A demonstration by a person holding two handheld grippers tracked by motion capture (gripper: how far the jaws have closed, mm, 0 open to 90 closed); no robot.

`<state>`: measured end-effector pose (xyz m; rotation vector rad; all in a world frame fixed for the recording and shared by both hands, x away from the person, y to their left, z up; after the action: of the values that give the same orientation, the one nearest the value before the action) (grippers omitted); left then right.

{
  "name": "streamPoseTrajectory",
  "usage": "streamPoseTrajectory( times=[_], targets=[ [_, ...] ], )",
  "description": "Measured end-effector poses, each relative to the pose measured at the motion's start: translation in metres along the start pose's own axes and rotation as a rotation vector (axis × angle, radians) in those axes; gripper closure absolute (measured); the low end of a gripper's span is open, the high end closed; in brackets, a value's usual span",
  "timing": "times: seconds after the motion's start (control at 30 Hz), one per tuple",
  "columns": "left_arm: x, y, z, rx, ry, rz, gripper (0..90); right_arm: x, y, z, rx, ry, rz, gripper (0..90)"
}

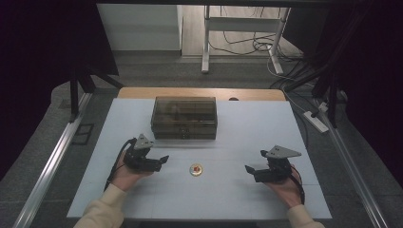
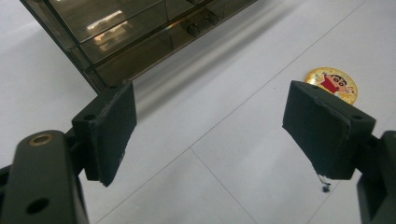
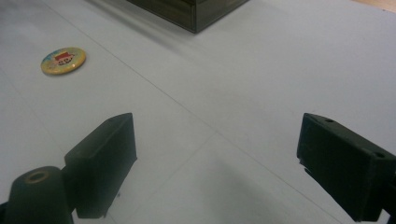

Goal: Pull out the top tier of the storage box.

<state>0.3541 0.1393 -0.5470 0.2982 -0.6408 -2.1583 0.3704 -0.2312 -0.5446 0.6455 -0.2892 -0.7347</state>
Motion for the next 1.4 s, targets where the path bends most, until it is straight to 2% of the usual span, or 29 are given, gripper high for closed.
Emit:
streamPoseTrajectory(
  times=[0.53,1.2,1.4],
  targets=[
    [-0.009,0.003,0.009,0.017,0.007,0.015,18.2,-0.003,0.023,0.004,0.039,0.029,-0.003,12.5],
    [-0.015,0.007,0.012,0.016,0.009,0.017,18.1,-0.014,0.044,-0.007,0.049,0.063,0.02,13.0],
    [-0.018,0.007,0.014,0.022,0.009,0.029,18.4,-0.017,0.05,-0.01,0.052,0.068,0.025,13.2]
  ],
)
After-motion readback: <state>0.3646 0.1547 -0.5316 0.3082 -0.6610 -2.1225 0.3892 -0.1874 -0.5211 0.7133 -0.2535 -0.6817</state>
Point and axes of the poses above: each handheld gripper's, and its own axes: z roughly backward along the jaws, y roughly out of its top, x roughly to its right, the point moved 8 cm from there along -z, roughly forward along the jaws, and after that the axes turned 15 degrees about -x, right-handed, at the moved point
